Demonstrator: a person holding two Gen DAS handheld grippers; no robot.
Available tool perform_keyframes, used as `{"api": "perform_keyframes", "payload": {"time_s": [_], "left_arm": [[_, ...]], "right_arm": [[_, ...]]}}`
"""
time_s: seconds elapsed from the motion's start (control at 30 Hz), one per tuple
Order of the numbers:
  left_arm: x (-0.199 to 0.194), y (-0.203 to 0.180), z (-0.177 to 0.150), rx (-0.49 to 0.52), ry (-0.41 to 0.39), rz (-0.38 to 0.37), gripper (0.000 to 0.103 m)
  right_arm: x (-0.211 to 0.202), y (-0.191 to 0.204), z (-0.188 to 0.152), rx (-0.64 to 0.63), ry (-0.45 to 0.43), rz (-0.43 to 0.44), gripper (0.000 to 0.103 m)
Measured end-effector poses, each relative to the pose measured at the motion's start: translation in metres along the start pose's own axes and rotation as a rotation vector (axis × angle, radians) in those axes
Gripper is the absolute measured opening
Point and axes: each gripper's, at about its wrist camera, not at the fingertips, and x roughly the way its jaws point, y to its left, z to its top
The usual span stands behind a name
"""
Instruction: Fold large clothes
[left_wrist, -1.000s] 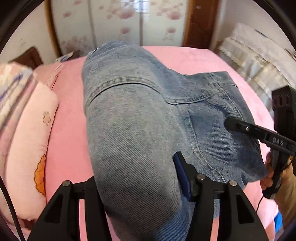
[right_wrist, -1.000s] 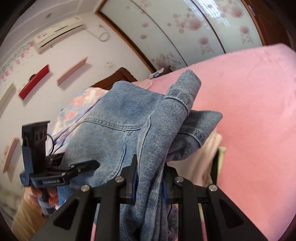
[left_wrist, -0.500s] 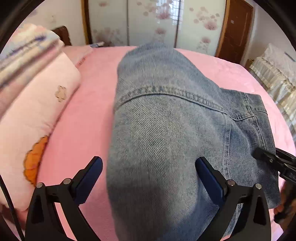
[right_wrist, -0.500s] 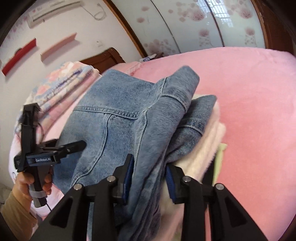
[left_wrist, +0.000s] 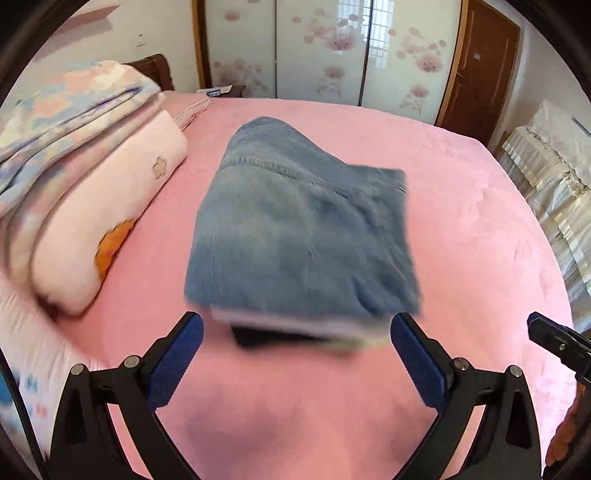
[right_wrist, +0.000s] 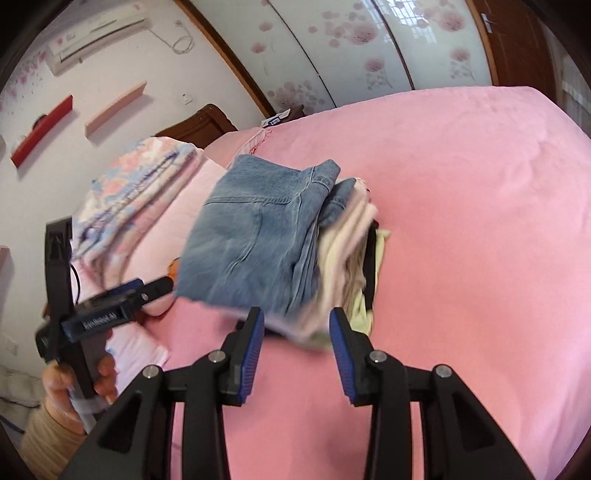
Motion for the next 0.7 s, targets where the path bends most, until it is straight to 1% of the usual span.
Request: {"api": "perform_keyframes", "payload": {"time_s": [0.07, 0.13, 0.23, 0.37, 0.43, 0.53, 0.57, 0.63, 0.7], "left_arm": [[-0.026, -0.013, -0.018, -0.012, 0.026, -0.014, 0.101], [-0.06, -0.033, -0.04, 0.005, 0.038, -0.017, 0.101], [-0.107, -0.054, -0.066, 0.026, 0.019, -0.023, 0.101], [-0.164, -0.085, -0.102, 0.045, -0.002, -0.059, 0.101], [-0.191, -0.103, -0.122, 0.068, -0.013, -0.076, 0.101], [-0.223, -0.127, -0.153, 0.099, -0.051, -0.078, 0.101], [-0.229, -0.132, -0.16, 0.102, -0.054, -0.083, 0.101], [-0.246, -0.146, -0.184, 0.097, -0.056, -0.117, 0.101], [-0.256, -0.156, -0.201, 0.092, -0.054, -0.119, 0.101]], "right_arm": [[-0.034, 0.006, -0.014, -0.016, -0.01, -0.012, 0.038], [-0.072, 0.011, -0.03, -0.02, -0.011, -0.02, 0.044], [-0.124, 0.016, -0.053, -0.034, -0.028, -0.015, 0.047], [-0.187, 0.025, -0.086, -0.056, -0.057, -0.022, 0.05], [-0.211, 0.027, -0.1, -0.061, -0.062, -0.027, 0.052], [-0.242, 0.029, -0.123, -0.082, -0.074, -0.044, 0.053], [-0.25, 0.028, -0.131, -0.083, -0.074, -0.051, 0.054], [-0.263, 0.025, -0.145, -0.083, -0.074, -0.058, 0.055], [-0.274, 0.023, -0.162, -0.093, -0.076, -0.075, 0.055]]}}
